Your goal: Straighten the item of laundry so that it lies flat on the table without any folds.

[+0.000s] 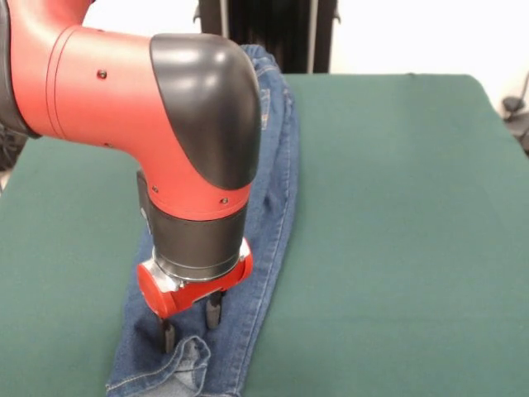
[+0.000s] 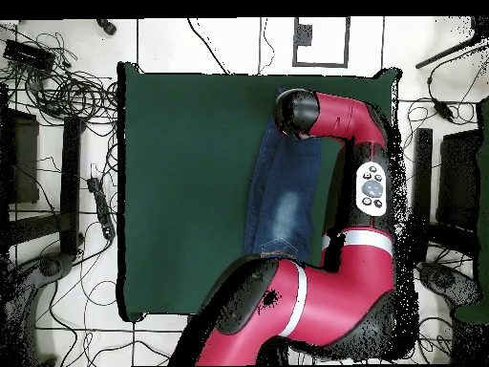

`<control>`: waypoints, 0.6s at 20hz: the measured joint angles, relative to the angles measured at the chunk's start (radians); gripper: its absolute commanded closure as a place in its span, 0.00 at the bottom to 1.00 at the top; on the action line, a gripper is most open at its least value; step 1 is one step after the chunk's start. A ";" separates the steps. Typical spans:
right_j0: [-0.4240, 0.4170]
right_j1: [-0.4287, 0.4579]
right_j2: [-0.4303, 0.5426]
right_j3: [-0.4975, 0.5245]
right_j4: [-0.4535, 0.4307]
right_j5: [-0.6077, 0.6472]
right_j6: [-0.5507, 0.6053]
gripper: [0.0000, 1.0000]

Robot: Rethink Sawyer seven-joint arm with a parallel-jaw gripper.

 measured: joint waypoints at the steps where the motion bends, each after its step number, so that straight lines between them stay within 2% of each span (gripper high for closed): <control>1: 0.000 0.000 0.000 0.000 0.000 0.000 0.000 0.00; 12: 0.003 -0.021 -0.006 0.026 0.000 -0.001 0.000 0.00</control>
